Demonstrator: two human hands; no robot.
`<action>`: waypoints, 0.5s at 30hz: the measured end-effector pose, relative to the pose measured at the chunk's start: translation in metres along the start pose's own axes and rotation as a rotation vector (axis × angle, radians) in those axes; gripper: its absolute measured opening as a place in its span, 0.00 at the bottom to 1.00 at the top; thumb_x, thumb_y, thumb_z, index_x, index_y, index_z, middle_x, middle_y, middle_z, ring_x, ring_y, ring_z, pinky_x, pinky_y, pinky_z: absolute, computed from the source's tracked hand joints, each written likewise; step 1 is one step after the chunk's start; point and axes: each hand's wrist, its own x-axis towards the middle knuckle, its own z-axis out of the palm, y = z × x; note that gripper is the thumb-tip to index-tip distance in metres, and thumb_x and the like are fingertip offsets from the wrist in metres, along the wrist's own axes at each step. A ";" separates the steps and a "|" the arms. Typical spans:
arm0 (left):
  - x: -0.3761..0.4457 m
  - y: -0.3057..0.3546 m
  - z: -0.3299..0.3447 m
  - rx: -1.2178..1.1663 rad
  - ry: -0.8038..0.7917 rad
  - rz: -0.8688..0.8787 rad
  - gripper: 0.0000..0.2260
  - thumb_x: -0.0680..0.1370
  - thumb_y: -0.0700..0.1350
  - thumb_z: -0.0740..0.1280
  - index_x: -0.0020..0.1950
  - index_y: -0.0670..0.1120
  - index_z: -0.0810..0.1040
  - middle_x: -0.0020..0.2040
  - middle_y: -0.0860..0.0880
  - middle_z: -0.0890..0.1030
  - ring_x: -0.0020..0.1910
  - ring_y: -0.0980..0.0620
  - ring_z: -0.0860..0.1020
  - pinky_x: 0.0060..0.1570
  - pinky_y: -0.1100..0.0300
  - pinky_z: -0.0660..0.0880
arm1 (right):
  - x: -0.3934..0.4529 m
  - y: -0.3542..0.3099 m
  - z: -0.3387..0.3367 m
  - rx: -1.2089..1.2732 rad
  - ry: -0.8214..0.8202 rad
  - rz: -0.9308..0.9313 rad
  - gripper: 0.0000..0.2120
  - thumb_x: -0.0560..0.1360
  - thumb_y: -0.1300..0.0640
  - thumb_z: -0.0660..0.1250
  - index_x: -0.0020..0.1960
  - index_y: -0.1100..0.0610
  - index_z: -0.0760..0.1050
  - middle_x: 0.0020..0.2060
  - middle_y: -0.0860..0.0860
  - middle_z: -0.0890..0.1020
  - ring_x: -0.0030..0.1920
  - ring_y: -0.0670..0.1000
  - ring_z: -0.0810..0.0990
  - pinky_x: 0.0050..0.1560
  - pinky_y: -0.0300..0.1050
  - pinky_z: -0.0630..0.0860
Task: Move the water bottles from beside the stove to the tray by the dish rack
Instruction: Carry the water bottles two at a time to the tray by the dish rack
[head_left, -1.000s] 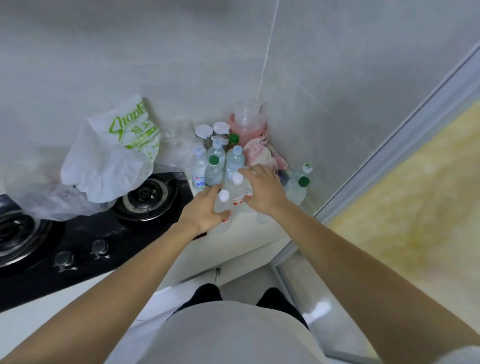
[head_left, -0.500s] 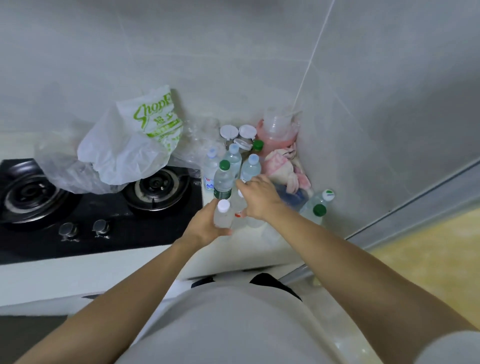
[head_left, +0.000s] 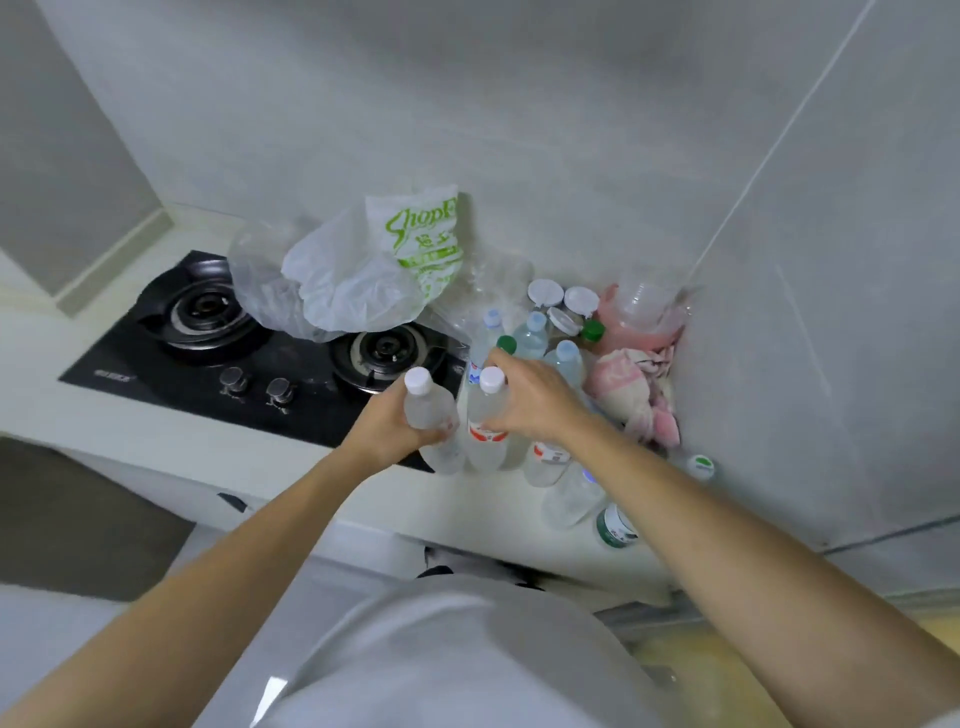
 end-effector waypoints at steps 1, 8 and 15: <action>-0.006 0.006 -0.015 -0.019 0.027 -0.004 0.24 0.71 0.53 0.82 0.62 0.55 0.76 0.56 0.57 0.82 0.55 0.58 0.80 0.50 0.60 0.77 | 0.005 -0.006 -0.007 0.104 -0.008 -0.011 0.25 0.63 0.52 0.80 0.49 0.46 0.66 0.37 0.48 0.76 0.39 0.54 0.75 0.36 0.49 0.65; -0.081 0.036 -0.130 -0.190 0.257 -0.031 0.21 0.73 0.44 0.81 0.64 0.47 0.80 0.57 0.49 0.87 0.56 0.51 0.86 0.56 0.54 0.83 | 0.058 -0.089 -0.045 0.524 -0.065 -0.258 0.27 0.62 0.53 0.83 0.55 0.46 0.74 0.49 0.51 0.83 0.48 0.52 0.84 0.49 0.57 0.83; -0.200 0.026 -0.238 -0.247 0.593 -0.025 0.20 0.76 0.53 0.74 0.65 0.46 0.80 0.59 0.46 0.86 0.58 0.45 0.84 0.60 0.46 0.81 | 0.085 -0.242 -0.038 0.791 -0.111 -0.533 0.27 0.67 0.59 0.83 0.62 0.50 0.76 0.55 0.51 0.84 0.57 0.55 0.84 0.58 0.56 0.83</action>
